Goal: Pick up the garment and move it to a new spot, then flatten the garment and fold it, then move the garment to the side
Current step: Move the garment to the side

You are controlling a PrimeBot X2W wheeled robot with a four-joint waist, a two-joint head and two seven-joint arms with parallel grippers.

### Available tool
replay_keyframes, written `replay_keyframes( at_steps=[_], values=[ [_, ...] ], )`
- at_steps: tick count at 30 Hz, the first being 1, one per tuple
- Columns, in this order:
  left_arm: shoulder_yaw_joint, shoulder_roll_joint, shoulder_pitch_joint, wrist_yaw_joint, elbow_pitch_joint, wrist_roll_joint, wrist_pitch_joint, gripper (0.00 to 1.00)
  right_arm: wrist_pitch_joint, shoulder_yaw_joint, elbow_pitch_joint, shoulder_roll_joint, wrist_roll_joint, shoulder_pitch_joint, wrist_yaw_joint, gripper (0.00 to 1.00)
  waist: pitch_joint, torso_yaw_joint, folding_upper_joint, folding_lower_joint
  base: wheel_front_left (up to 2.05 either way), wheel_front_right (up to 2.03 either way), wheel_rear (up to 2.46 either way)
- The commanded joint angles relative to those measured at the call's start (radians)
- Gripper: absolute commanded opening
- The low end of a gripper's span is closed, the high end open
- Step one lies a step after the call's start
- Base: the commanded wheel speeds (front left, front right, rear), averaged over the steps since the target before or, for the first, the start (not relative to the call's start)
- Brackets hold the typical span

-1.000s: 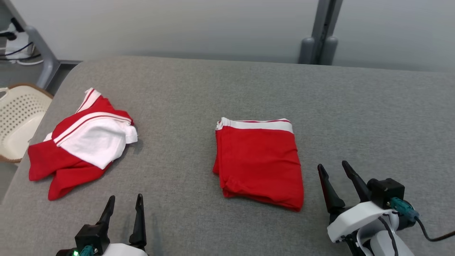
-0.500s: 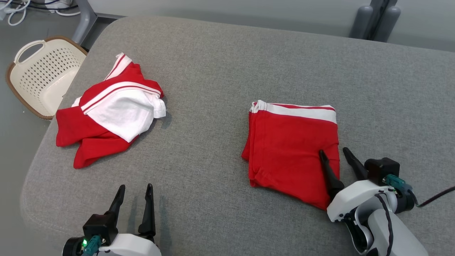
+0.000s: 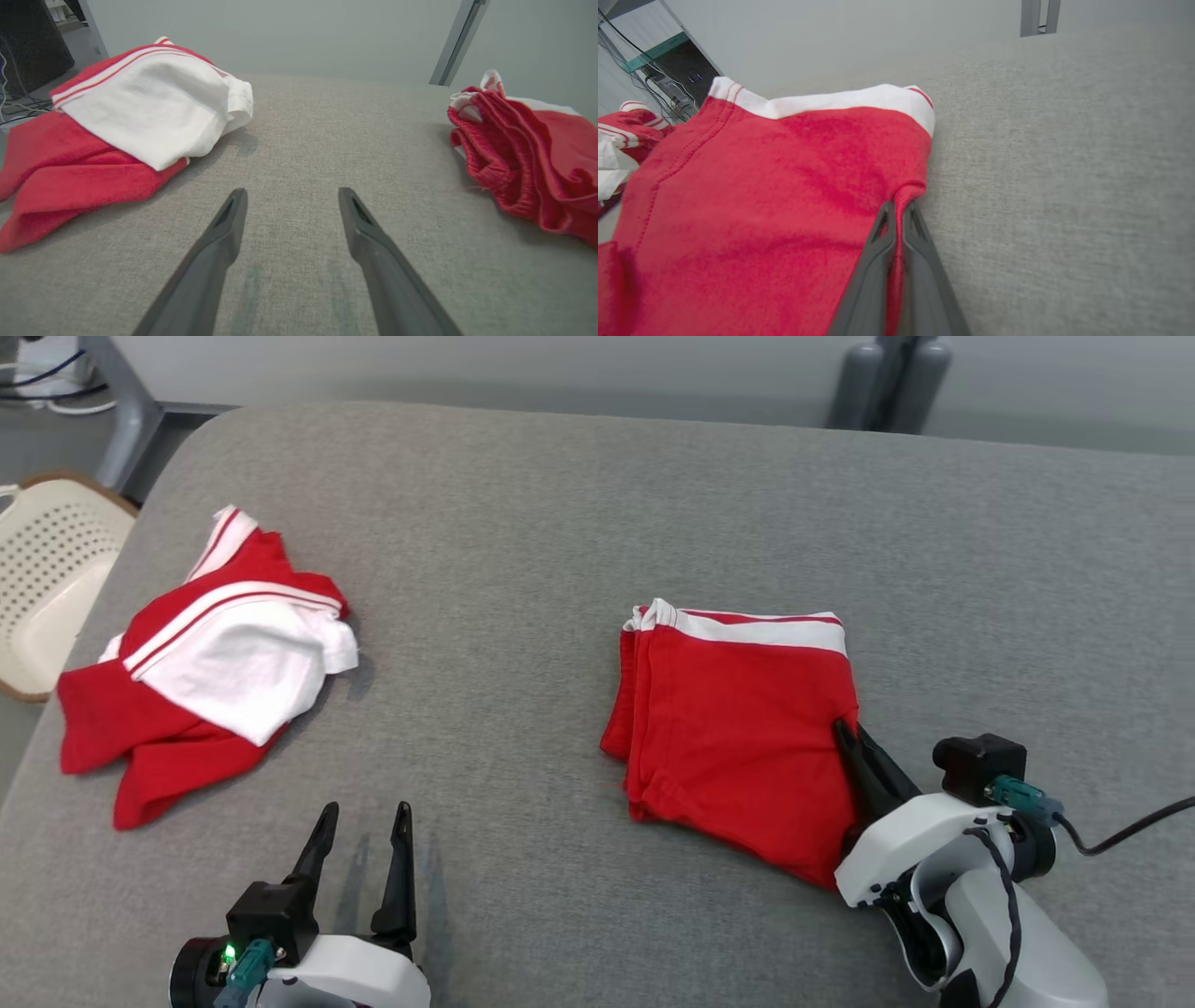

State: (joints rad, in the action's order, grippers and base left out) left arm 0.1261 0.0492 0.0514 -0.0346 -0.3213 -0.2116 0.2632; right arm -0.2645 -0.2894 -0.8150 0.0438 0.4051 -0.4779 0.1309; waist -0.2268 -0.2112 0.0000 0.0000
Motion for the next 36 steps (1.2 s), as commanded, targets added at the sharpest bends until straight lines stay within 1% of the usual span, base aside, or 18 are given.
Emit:
replay_keyframes(
  at_steps=[1,8,15,16,19,22,26,29,33,36],
  values=[
    [-0.003,0.003,0.021,0.006,0.002,0.006,0.002,1.00,0.001,0.004,0.004,0.013,0.002,0.014,0.000,0.00,0.013,0.054,0.0000,0.0000,0.00,0.00,0.00],
    [0.015,0.004,0.043,0.025,-0.001,0.022,0.002,1.00,0.001,0.021,0.029,0.011,-0.009,0.031,0.000,0.00,0.019,0.244,0.0000,0.0000,0.00,0.00,0.00],
    [0.026,0.004,0.072,0.044,-0.012,0.052,0.002,1.00,0.001,0.003,0.050,0.009,0.011,0.037,0.000,0.00,0.000,0.460,0.0000,0.0000,0.00,0.00,0.00],
    [0.027,0.004,0.082,0.053,-0.016,0.061,0.002,1.00,0.001,-0.004,0.060,0.009,0.014,0.043,0.000,0.00,-0.007,0.513,0.0000,0.0000,0.00,0.00,0.00],
    [0.032,0.004,0.096,0.070,-0.022,0.085,0.002,1.00,0.001,-0.016,0.078,0.010,0.031,0.052,0.000,0.00,-0.021,0.584,0.0000,0.0000,0.00,0.00,0.00],
    [0.038,0.004,0.112,0.081,-0.025,0.102,0.002,1.00,0.001,-0.026,0.092,0.009,0.046,0.056,0.000,0.00,-0.036,0.638,0.0000,0.0000,0.00,0.00,0.00],
    [0.051,0.004,0.126,0.093,-0.029,0.117,0.002,1.00,0.001,-0.033,0.110,0.009,0.038,0.063,0.000,0.00,-0.050,0.675,0.0000,0.0000,0.00,0.00,0.00],
    [0.056,0.004,0.134,0.098,-0.027,0.127,0.002,1.00,0.001,-0.019,0.109,0.009,0.008,0.056,0.000,0.00,-0.060,0.678,0.0000,0.0000,0.00,0.00,0.00],
    [0.058,0.004,0.146,0.106,-0.020,0.145,0.002,1.00,0.000,0.030,0.096,0.010,-0.062,0.011,0.000,0.00,-0.080,0.652,0.0000,0.0000,0.00,0.00,0.00],
    [0.057,0.004,0.151,0.110,-0.016,0.152,0.002,1.00,0.001,0.102,0.075,0.010,-0.141,-0.037,0.000,0.00,-0.101,0.613,0.0000,0.0000,0.00,0.00,0.00]
  ],
)
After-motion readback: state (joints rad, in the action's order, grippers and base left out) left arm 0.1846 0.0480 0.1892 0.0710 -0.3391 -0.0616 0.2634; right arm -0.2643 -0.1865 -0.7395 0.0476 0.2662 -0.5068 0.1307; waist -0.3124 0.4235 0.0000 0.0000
